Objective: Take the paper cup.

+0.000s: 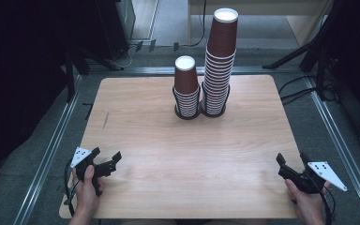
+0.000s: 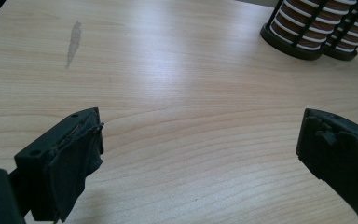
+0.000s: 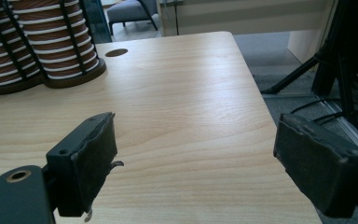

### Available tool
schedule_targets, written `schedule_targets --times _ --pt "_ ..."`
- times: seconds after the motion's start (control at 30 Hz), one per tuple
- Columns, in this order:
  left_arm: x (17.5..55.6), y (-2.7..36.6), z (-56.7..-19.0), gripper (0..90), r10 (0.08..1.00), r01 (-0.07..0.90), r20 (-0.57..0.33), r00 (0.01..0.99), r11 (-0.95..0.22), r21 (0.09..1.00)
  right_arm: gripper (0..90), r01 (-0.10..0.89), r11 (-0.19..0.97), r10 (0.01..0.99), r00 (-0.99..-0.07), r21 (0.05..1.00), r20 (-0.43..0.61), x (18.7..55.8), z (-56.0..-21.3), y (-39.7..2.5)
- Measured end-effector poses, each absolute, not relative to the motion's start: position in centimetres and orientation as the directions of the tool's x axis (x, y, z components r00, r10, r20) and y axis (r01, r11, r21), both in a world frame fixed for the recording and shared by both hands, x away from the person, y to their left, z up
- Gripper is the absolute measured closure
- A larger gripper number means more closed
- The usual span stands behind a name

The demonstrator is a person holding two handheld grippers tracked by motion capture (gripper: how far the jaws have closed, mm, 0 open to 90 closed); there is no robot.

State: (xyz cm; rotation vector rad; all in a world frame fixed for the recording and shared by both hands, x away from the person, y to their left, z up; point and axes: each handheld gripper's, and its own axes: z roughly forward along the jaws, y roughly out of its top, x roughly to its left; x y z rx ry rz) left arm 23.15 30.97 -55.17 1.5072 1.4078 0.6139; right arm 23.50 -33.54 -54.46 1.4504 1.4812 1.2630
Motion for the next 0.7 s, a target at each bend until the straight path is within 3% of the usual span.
schedule_targets --times 0.13,0.4,0.7 --pt "23.3 30.9 -55.2 0.6 0.949 0.476 -0.238 0.207 0.115 0.872 13.2 0.316 -0.119 0.978 -0.125 0.941 0.165 23.8 -54.5 -33.7" --pt "23.2 31.1 -55.3 0.6 0.946 0.471 -0.255 0.200 0.135 0.872 13.2 0.328 -0.061 0.988 -0.112 0.943 0.103 24.0 -54.2 -33.1" --pt "23.2 31.3 -55.3 0.6 0.939 0.474 -0.277 0.205 0.153 0.867 13.2 0.302 -0.065 0.988 -0.114 0.951 0.104 25.0 -50.5 -31.8"
